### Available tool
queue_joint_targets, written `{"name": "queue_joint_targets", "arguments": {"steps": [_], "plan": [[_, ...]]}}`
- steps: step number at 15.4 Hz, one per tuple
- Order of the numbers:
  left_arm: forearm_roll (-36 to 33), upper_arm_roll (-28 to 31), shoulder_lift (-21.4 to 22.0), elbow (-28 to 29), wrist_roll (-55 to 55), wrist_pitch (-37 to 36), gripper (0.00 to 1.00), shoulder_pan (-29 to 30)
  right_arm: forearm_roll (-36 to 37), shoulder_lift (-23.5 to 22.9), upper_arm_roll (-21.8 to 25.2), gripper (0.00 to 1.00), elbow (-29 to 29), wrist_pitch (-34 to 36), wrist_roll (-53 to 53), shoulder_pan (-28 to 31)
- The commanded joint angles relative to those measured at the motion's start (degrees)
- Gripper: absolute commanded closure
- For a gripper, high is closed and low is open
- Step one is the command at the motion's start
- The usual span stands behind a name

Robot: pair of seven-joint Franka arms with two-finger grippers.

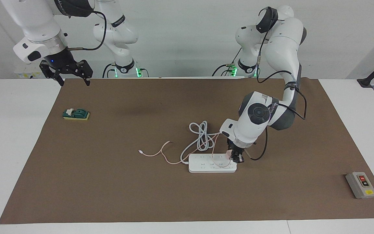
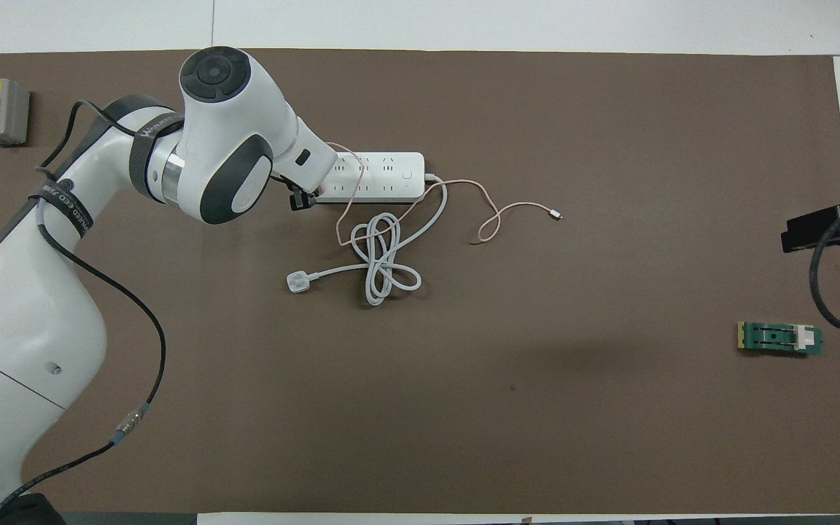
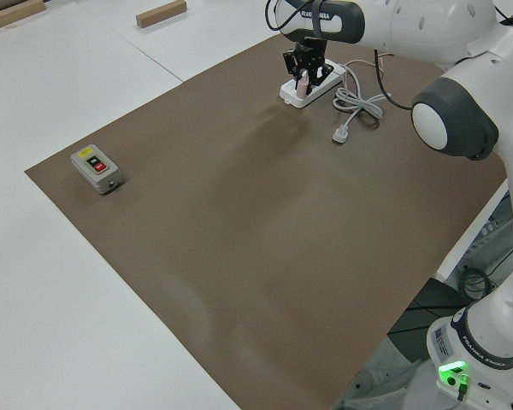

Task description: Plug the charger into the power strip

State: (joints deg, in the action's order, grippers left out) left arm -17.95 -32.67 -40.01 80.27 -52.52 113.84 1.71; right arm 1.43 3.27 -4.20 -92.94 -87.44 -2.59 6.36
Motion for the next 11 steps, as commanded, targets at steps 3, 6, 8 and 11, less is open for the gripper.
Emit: {"name": "queue_joint_targets", "arguments": {"steps": [3, 6, 8, 11], "plan": [[-3.58, 1.29, 0.02, -2.49, 1.63, -1.52, 1.0, 1.54, -0.82, 1.13, -0.46, 0.0, -1.1, 0.43, 0.84, 0.5], [-3.58, 1.12, 0.11, -2.49, 1.63, -1.34, 1.0, 1.81, -0.9, 1.13, -0.46, 0.0, -1.1, 0.43, 0.75, 0.5], [-3.67, 1.12, 0.63, -2.22, 1.55, -0.55, 1.0, 2.24, -0.82, 1.13, -0.46, 0.0, -1.1, 0.43, 0.84, 0.5], [-3.67, 0.86, 0.63, -0.74, 1.02, 1.03, 1.0, 2.77, -0.9, 1.13, -0.46, 0.0, -1.1, 0.43, 0.75, 0.5]]}}
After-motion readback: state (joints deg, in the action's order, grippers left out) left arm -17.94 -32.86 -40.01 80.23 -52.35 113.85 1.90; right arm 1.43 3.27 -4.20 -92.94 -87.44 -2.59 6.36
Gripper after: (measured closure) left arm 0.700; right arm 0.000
